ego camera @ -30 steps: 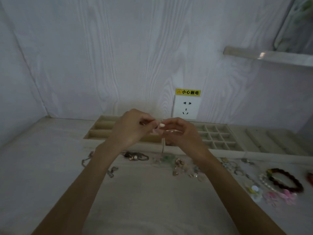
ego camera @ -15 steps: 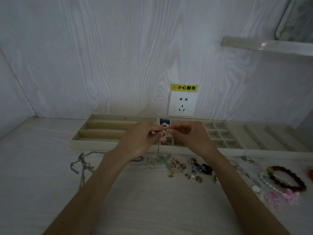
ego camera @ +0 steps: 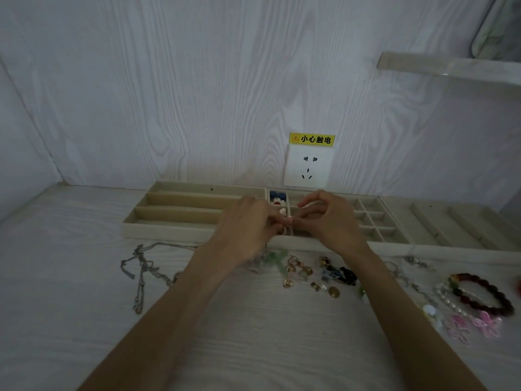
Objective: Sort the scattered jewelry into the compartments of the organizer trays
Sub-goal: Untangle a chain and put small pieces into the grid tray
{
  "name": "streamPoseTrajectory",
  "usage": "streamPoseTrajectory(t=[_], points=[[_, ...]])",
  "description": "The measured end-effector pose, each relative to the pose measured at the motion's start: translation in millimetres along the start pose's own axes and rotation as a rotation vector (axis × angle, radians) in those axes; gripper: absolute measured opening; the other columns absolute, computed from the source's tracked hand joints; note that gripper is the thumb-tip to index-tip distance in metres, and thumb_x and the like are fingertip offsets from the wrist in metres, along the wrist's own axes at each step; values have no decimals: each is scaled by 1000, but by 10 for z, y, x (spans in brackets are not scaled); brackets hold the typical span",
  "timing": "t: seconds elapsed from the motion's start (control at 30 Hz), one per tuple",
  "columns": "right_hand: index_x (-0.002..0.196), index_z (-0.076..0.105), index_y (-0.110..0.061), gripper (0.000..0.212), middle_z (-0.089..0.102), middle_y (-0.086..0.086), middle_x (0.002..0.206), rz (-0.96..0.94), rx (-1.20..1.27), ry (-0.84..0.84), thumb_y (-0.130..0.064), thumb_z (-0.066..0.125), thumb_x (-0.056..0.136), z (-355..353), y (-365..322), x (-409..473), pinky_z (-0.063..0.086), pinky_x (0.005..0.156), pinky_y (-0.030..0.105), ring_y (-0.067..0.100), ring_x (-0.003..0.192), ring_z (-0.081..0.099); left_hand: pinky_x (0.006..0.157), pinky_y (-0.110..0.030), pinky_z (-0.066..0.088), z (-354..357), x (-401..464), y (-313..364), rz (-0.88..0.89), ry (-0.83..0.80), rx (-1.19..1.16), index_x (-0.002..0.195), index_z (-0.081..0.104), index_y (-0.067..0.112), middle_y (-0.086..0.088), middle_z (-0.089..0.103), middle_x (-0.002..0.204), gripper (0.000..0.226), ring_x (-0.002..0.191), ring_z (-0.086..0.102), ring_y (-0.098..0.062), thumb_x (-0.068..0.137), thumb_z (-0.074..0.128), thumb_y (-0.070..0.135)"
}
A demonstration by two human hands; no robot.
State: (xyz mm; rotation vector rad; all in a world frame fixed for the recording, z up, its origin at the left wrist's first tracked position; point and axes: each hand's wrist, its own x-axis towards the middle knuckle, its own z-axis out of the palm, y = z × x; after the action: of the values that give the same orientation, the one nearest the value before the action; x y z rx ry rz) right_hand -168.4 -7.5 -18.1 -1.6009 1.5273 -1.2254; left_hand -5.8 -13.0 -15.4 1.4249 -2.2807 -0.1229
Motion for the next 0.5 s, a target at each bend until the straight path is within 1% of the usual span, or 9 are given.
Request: streamPoseTrajectory(t=[0.1,0.17,0.23,0.33,0.43,0.5], points=[[82,59,-11,33,70,1,71,-33,-36,1,-10,85,62,19,33,7,50,54,11,0,58,64,69,-26,34,17,-3,15,7,9,44,109,69,36,6,64,101,23,95,46,-11,91,54,37],[79,59,-10,30,69,-1,70,-69,-69,-1,-10,84,63,30,45,9,49,55,9,-3,59,64,71,-26,33,28,-10,40,6,18,48,103,72,30,7,57,104,28,103,43,-12,92,48,42],[75,61,-10,25,69,-1,69,-99,-100,-6,-9,84,64,39,57,11,48,55,9,-4,59,64,71,-25,32,19,-12,52,11,40,65,99,73,26,9,54,106,33,106,40,-9,92,46,44],[71,64,-11,21,69,-2,68,-145,-157,3,-10,83,65,55,79,7,53,59,19,2,62,65,72,-24,33,-23,-19,7,9,77,46,97,74,28,14,59,106,26,103,41,-7,88,53,40],[69,64,-17,20,68,-7,67,-192,-245,5,-15,83,66,75,87,-12,55,61,24,1,63,64,76,-25,38,-66,-12,-72,-65,109,-48,93,75,28,18,61,104,21,101,43,-6,84,57,32],[69,64,-19,19,68,-7,67,-222,-295,9,-17,83,67,91,86,-18,56,64,30,3,65,65,76,-24,38,-92,5,-118,-102,139,-82,92,74,28,18,60,103,20,101,45,-6,85,56,30]])
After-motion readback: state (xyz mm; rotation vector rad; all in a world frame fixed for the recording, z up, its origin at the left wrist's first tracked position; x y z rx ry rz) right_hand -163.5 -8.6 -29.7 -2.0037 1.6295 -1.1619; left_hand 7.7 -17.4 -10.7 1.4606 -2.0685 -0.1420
